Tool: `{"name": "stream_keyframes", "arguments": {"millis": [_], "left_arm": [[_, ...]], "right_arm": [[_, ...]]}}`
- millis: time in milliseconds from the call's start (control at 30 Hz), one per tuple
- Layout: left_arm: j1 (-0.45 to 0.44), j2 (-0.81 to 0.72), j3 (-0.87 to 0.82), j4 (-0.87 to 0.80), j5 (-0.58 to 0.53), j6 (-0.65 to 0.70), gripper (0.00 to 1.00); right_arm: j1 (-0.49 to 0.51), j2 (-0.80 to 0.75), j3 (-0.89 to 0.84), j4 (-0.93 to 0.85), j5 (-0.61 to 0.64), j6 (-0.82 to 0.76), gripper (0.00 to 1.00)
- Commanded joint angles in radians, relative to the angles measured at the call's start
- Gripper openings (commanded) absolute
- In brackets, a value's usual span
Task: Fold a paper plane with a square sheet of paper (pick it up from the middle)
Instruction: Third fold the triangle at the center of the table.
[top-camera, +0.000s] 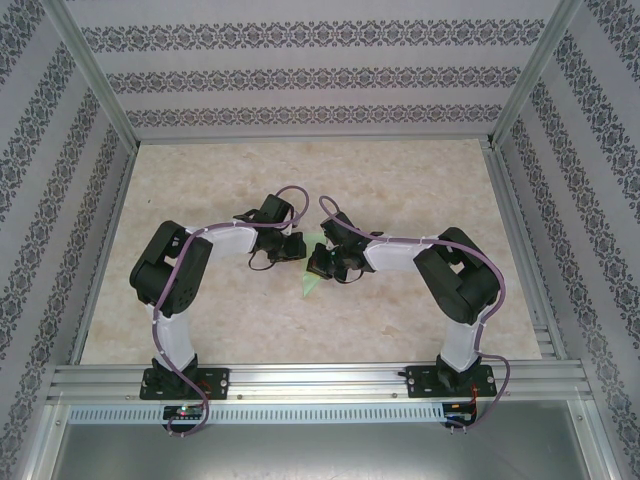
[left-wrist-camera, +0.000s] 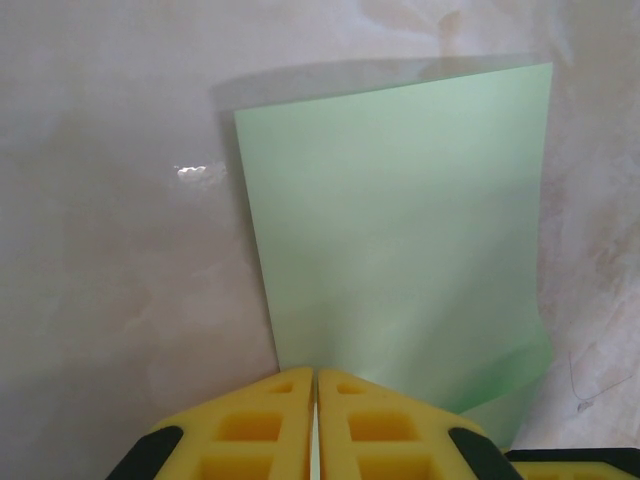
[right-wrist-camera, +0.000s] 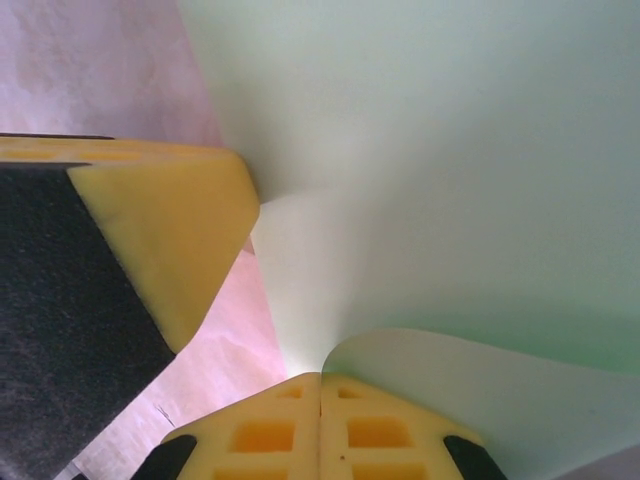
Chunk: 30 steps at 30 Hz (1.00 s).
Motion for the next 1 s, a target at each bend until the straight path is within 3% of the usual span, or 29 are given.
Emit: {"name": "stream_keyframes", "arguments": {"millis": [0,967], "left_arm": [[-0.003,0.01,0.014,-0.022,-0.005,0.025,0.11],[-0.004,0.005,0.009,-0.02,-0.004,0.024,0.11]], "right_arm": [[0.0,0.009,0.007,0.038,0.025,0.013,0.05],[0.0,0.03,0.004,-0.012,0.049,0.001,0.05]]}}
